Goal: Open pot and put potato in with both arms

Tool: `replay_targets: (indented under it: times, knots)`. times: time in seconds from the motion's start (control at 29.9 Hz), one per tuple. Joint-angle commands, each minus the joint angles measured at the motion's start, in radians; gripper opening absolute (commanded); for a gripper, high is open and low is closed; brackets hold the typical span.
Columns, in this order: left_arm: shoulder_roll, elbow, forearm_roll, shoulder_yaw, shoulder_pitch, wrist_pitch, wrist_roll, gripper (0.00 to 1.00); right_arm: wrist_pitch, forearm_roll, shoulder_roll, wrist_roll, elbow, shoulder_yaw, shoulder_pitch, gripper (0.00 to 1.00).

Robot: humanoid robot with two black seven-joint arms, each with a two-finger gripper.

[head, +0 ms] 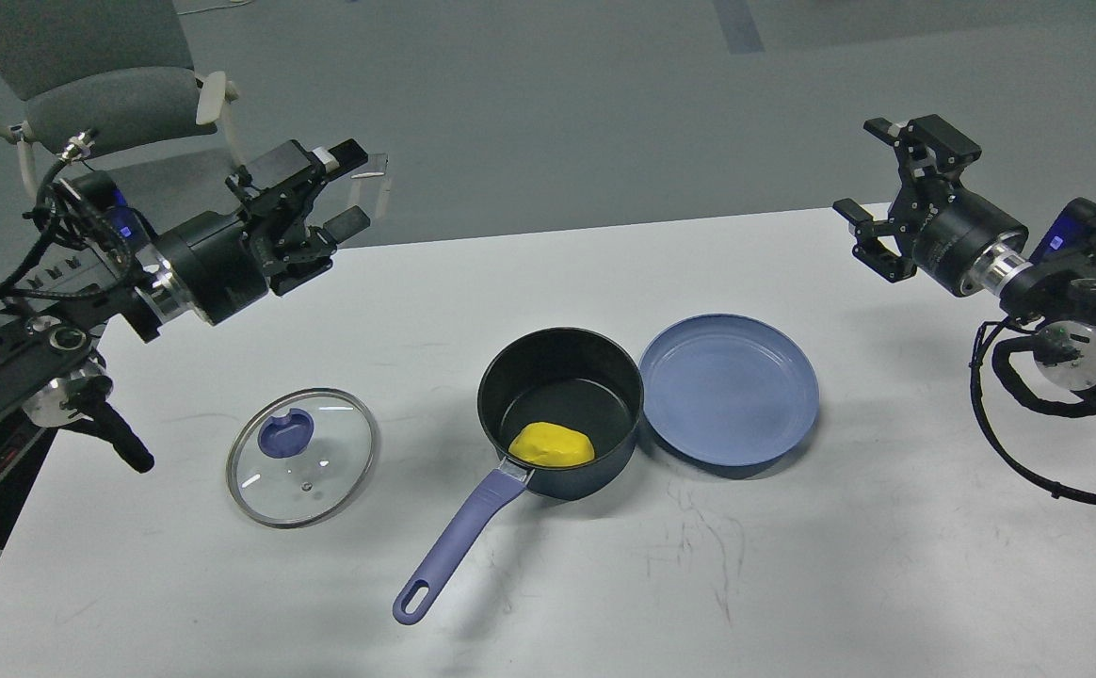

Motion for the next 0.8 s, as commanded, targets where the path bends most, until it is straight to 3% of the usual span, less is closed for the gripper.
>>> replay_targets:
  times: [0.0,0.27,0.77]
  knots:
    - [-0.030,0.025,-0.015,-0.005,0.003,0.001,0.000,0.98,0.095,0.024,-0.003,0.000,-0.020,0.025,-0.036,0.96]
    - [-0.079,0.092,-0.304,-0.011,0.046,-0.015,0.000,0.97,0.142,0.019,0.000,0.000,-0.025,0.036,-0.062,0.96]
    - [-0.133,0.105,-0.412,-0.083,0.158,-0.058,0.000,0.97,0.142,0.018,0.029,0.000,-0.014,0.037,-0.079,1.00]
